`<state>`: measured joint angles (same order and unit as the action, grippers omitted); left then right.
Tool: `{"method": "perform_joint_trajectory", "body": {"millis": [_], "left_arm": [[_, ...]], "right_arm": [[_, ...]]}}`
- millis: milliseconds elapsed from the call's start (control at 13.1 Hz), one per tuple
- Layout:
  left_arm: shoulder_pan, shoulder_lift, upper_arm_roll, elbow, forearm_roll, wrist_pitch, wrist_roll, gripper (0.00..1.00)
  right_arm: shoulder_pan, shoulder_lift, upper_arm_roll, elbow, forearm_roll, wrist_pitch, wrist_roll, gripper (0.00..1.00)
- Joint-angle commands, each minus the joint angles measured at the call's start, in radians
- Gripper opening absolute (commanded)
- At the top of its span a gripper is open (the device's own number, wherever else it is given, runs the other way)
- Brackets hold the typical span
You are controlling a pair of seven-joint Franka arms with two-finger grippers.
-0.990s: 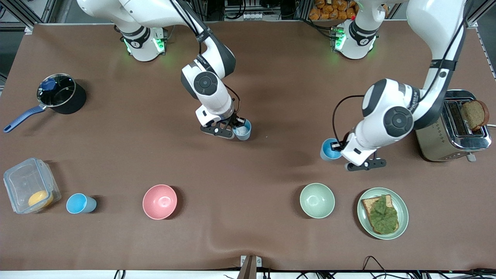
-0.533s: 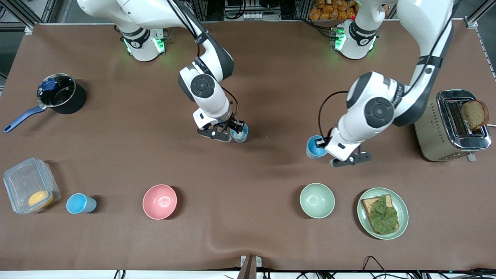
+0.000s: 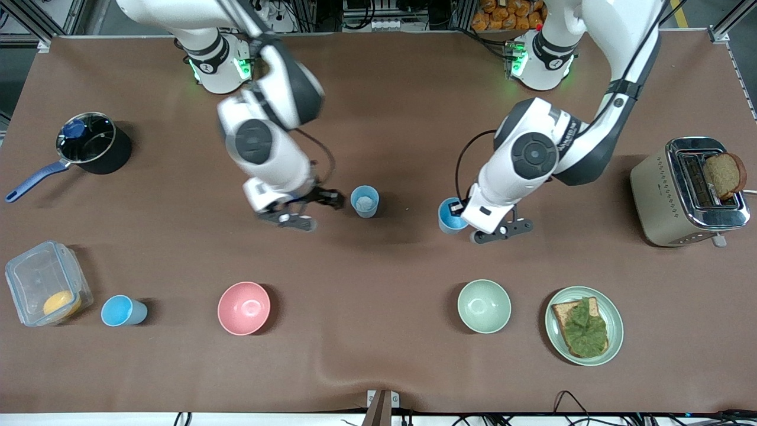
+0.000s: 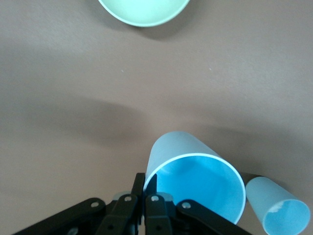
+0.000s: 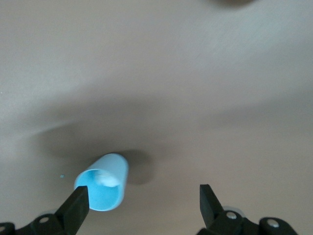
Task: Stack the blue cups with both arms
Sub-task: 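Set the right cup down, open the right gripper while the left approaches, then lower the left cup into the other cup and open the left gripper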
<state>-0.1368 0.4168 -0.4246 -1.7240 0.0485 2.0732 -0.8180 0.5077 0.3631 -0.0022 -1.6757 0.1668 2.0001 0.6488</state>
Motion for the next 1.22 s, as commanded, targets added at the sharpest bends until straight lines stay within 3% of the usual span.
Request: {"method": "perform_joint_trajectory", "body": {"millis": [0,762,1143], "left_arm": [[-0.036,0.04,0.003,0.059,-0.012,-0.022,-0.088,0.0],[-0.191,0.131,0.004,0.188,-0.012,-0.012,-0.24,0.0],[-0.283,0.181,0.01,0.241,-0.006,0.008,-0.34,0.0]], "right_arm": [[-0.11,-0.093,0.017,-0.024,-0.012,-0.085,-0.167,1.0],[-0.379,-0.177,0.017,-0.015,-0.012,-0.267,-0.593,1.0],[-0.416,-0.179,0.017,0.014,-0.012,-0.288,-0.667,1.0]]}}
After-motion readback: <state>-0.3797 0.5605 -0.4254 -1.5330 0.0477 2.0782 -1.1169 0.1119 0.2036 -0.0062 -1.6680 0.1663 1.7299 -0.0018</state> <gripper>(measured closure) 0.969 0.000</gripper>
